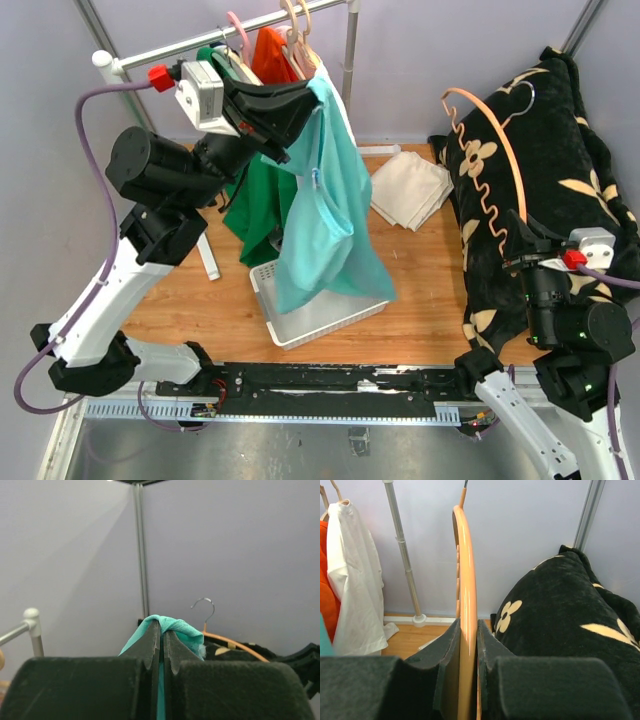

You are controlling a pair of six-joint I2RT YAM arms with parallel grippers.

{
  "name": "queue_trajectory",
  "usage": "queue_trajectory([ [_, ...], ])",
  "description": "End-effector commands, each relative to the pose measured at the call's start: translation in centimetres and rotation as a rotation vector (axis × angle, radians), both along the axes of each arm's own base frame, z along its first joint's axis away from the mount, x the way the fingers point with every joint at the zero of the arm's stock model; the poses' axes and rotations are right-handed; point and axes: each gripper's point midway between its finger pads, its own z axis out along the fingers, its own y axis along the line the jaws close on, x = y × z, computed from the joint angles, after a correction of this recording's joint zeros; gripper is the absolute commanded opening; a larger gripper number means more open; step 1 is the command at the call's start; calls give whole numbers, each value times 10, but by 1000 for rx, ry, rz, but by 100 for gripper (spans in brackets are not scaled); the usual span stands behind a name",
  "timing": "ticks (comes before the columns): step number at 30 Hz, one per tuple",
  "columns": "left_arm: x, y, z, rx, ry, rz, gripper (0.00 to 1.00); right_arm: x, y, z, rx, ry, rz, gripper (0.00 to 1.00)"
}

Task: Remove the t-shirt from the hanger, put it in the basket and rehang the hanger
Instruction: Place the T-shirt in the bin.

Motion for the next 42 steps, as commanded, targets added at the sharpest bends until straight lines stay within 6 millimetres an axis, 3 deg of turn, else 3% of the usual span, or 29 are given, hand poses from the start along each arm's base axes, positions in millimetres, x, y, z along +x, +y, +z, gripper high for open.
queue_trajectory([
  [1,7,10,-26,23,38,62,1,-1,7,17,41,-68,42,1],
  [9,3,24,-67,8,128,75,1,10,16,10,44,-54,62,1],
  [16,7,10,-122,6,263,11,0,18,23,1,30,-28,77,1],
  [22,-2,-12,-162,41,361,-45,1,23,26,-7,26,-15,84,1],
  [27,-5,-22,-207,80,462,-35,1,26,29,-12,22,-3,91,1],
  [37,-19,-13,-295,185,648,42,0,32,31,-19,24,16,90,1],
  [42,-19,14,-342,238,746,163,0,36,33,-22,25,28,91,1],
])
